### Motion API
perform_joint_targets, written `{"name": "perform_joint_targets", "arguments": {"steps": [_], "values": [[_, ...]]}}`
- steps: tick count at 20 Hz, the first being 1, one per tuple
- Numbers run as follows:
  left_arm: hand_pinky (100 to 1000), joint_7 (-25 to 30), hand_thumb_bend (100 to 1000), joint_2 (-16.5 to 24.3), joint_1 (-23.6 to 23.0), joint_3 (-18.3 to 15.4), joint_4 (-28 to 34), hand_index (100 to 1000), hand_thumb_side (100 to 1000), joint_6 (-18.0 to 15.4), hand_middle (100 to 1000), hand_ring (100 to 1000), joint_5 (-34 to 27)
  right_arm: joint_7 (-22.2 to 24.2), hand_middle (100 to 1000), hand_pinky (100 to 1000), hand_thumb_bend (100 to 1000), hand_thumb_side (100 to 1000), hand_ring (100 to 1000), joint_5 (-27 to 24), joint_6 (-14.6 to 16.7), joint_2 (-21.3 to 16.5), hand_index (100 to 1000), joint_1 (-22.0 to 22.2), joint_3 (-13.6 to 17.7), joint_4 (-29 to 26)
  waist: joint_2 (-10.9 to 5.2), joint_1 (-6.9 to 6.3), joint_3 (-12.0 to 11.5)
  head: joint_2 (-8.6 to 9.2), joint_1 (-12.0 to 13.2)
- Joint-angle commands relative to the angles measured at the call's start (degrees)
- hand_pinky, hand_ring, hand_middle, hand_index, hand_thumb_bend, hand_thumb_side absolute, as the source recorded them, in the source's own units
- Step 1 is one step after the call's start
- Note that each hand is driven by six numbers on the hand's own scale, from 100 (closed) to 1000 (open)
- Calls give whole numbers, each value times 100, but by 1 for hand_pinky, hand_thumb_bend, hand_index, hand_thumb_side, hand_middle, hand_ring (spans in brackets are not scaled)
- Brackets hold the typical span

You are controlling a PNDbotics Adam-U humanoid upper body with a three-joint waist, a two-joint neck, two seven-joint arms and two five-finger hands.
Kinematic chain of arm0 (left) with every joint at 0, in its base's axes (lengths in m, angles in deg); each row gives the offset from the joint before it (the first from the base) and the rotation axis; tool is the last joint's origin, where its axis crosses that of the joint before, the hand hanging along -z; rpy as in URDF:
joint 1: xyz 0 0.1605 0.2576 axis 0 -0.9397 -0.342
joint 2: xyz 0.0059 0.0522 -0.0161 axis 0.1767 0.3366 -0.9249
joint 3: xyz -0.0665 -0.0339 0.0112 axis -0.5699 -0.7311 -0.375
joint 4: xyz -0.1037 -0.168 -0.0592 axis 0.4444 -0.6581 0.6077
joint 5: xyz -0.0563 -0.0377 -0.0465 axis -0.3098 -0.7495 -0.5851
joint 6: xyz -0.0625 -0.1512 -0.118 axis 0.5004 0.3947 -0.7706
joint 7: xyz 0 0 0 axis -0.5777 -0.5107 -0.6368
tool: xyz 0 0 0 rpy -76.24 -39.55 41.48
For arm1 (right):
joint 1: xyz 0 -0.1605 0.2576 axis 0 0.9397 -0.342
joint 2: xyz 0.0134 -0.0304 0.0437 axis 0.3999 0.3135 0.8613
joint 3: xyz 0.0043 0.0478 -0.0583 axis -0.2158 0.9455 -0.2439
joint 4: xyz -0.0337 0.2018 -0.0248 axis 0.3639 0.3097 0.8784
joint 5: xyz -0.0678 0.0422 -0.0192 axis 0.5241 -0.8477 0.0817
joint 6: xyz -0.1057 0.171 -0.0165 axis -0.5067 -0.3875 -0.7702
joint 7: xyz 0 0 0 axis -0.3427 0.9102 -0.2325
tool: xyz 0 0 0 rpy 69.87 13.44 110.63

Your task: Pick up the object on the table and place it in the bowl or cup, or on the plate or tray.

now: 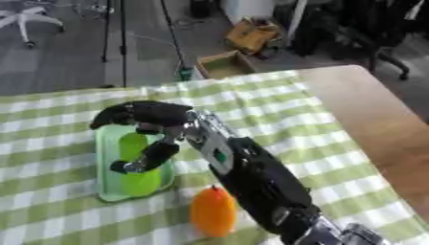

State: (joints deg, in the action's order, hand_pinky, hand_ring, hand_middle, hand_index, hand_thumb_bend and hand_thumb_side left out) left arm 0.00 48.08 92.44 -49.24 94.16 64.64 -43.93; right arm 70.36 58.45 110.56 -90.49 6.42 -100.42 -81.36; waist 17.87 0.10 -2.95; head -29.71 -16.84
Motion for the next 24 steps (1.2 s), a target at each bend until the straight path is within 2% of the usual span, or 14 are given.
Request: {"name": "perform_joint_targets", "arguments": {"steps": [1, 5, 8, 10, 11, 14, 17, 20, 24], "values": [[806, -15, 375, 80, 56, -17, 116, 862, 976, -13, 767, 706, 28, -496, 878, 932, 457, 356, 857, -186, -261, -168, 940, -143, 154, -550, -959, 24, 14, 32, 15], [805, -32, 376, 83, 50, -35, 116, 862, 976, -12, 767, 706, 38, -1386, 856, 901, 445, 306, 835, -591, -787, -336, 925, -68, 325, -1332, -961, 12, 57, 42, 60], [806, -49, 378, 82, 47, -54, 116, 862, 975, -5, 768, 707, 51, -1723, 861, 882, 443, 292, 836, -954, -1104, -627, 927, 93, 360, -1952, -951, 6, 103, 61, 121], [806, -57, 378, 88, 43, -65, 116, 862, 975, -4, 768, 707, 64, -1722, 861, 862, 424, 295, 832, -1214, -1238, -831, 929, 231, 375, -2250, -945, 7, 124, 74, 165], [806, -65, 376, 92, 36, -75, 116, 862, 976, -2, 770, 708, 70, -1681, 871, 795, 357, 321, 817, -1365, -1291, -935, 936, 303, 397, -2350, -940, 6, 144, 79, 197], [806, -100, 376, 108, 7, -118, 116, 863, 976, 16, 772, 710, 101, -1533, 864, 762, 312, 347, 802, -1984, -1470, -1440, 935, 644, 668, -2467, -921, 1, 290, 93, 302], [806, -106, 375, 103, 6, -127, 116, 863, 977, 21, 773, 710, 123, -1436, 858, 741, 279, 373, 792, -2516, -1683, -1791, 935, 927, 897, -2539, -898, 2, 356, 107, 349], [806, -113, 373, 88, -6, -134, 116, 864, 978, 28, 773, 710, 134, -1320, 853, 720, 243, 408, 782, -2813, -1831, -1986, 938, 1180, 1003, -2650, -868, -21, 390, 102, 363], [806, -109, 377, 74, 4, -135, 116, 863, 974, 29, 773, 710, 148, -1170, 851, 716, 239, 412, 780, -2997, -1920, -2112, 939, 1427, 1076, -2825, -833, -53, 442, 115, 358]]}}
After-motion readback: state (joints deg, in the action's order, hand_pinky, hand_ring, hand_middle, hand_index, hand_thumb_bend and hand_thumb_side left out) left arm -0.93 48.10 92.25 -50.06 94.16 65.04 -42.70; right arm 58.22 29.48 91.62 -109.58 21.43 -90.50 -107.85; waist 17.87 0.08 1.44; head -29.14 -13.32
